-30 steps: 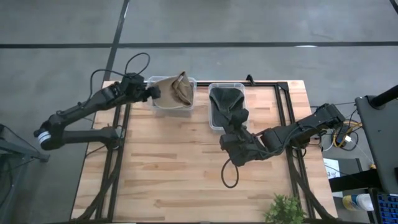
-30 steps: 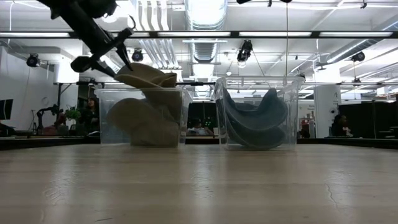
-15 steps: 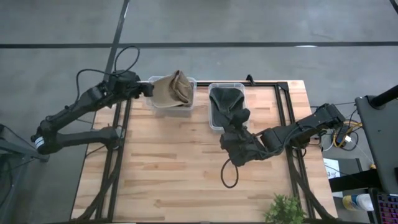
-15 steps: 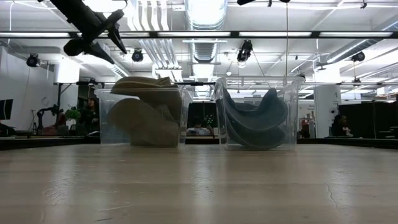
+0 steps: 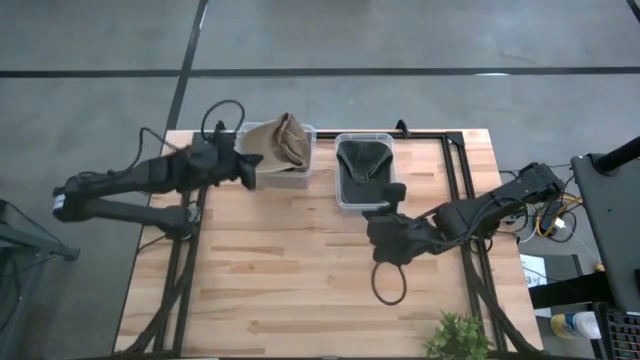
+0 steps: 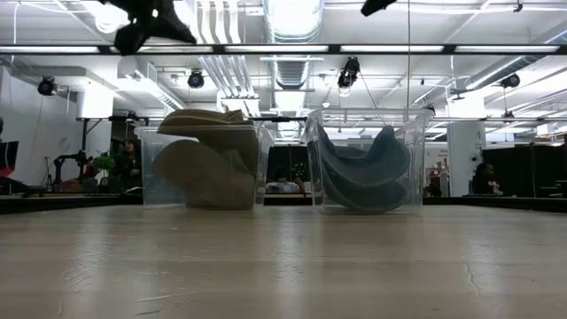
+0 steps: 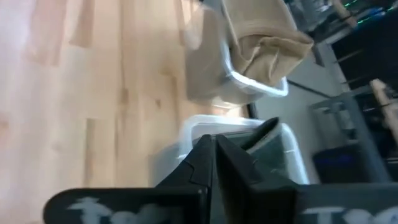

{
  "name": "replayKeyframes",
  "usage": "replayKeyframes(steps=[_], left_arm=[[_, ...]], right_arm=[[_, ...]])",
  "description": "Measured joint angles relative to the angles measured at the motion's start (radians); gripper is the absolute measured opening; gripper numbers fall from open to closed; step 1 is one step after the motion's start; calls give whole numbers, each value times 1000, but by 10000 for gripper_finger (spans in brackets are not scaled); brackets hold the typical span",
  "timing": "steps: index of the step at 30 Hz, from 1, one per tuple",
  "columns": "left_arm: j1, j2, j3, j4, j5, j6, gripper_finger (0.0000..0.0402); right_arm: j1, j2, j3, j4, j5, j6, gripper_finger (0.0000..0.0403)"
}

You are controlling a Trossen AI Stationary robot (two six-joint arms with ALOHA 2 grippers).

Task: Pick & Place hat
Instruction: Return to Home Position

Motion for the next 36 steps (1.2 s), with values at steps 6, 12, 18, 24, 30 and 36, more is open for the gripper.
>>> replayKeyframes(steps=[6, 12, 18, 24, 30, 36], left_arm=[[-299, 3, -89, 319, -80, 174, 3], [-559, 8, -223, 630, -204, 458, 2], [-636, -1, -365, 765, -122, 530, 2], [-583, -23, -472, 916, 24, 541, 2], [-453, -76, -520, 930, 191, 520, 2], [-416, -153, -603, 918, 218, 541, 3]], right_arm=[[33, -145, -200, 221, -79, 13, 8], [39, -360, -468, 617, -323, -25, 8], [39, -557, -700, 903, -494, -89, 8], [31, -714, -889, 1053, -666, -98, 8], [-27, -830, -1004, 1091, -703, -93, 8], [-50, -977, -1078, 1059, -707, -122, 8]])
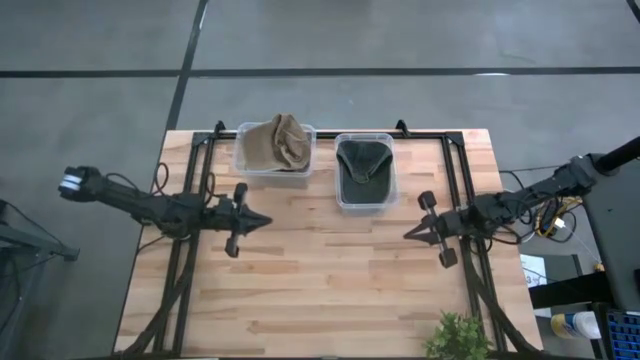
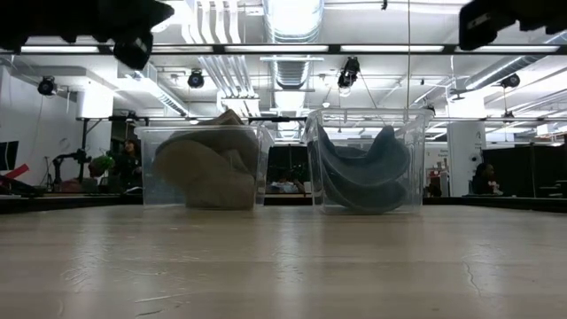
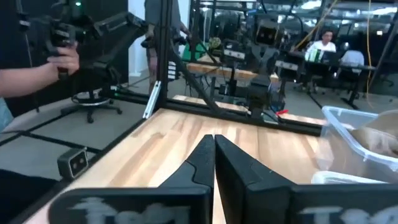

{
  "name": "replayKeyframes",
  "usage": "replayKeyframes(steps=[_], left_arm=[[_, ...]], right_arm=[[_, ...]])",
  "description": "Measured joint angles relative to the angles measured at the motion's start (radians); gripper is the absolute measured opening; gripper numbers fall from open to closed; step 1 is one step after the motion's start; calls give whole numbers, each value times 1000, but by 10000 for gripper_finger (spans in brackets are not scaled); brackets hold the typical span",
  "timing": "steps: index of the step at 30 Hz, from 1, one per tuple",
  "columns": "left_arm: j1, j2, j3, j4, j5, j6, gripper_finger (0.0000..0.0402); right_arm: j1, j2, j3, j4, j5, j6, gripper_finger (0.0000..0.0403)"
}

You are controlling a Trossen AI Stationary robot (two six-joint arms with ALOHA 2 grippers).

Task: Pick & Place hat
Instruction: Return to Home Position

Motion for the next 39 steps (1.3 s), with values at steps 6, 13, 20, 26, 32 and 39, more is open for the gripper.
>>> replayKeyframes(steps=[6, 13, 20, 26, 32, 39], left_arm=[[1, -118, -94, 1, -13, -3, 3], [3, -245, -152, -16, -44, 35, 3], [15, -350, -211, -108, -29, 26, 3], [24, -431, -253, -152, -40, 62, 3], [47, -515, -284, -182, 33, 36, 3], [48, -551, -294, -247, 35, 56, 3]], right_arm=[[-11, -164, -86, -30, 3, -28, 8], [-29, -339, -165, -62, -3, -40, 8], [-30, -450, -179, -240, -3, -48, 8], [-30, -488, -143, -362, -1, -60, 8], [-30, -488, -155, -369, -1, -74, 8], [-30, -487, -201, -373, 3, -76, 8]])
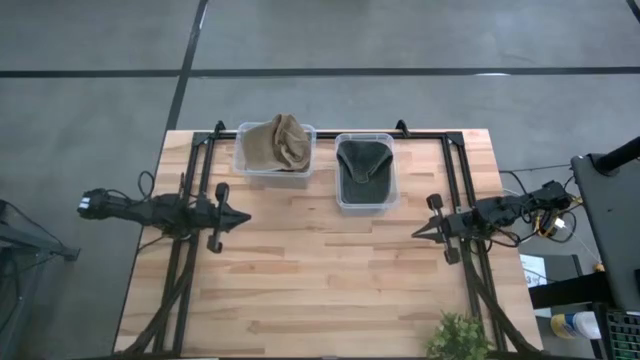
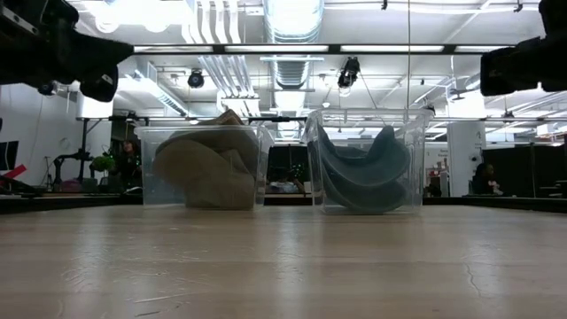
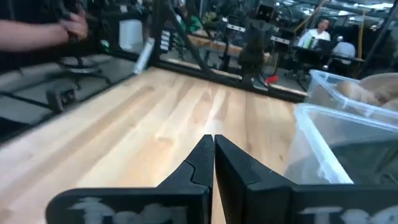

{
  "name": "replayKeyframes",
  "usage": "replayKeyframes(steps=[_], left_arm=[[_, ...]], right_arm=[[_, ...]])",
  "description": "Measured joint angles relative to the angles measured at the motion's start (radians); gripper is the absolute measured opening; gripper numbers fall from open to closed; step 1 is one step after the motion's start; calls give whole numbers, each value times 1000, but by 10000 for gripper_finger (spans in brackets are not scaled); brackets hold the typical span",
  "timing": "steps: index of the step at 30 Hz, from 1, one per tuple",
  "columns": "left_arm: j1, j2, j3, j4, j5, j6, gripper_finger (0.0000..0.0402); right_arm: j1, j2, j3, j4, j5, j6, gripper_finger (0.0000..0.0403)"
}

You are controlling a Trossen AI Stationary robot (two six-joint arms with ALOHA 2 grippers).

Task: Pick & Place hat
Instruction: Return to Home Position

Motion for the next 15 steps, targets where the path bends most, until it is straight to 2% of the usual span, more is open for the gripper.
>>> replayKeyframes(steps=[7, 15], left_arm=[[0, 0, 0, -49, -50, -22, 3], [0, 0, 0, -57, -69, -26, 3]], right_arm=[[0, 0, -4, 14, 189, -80, 8], [0, 10, -8, 12, 208, -81, 8]])
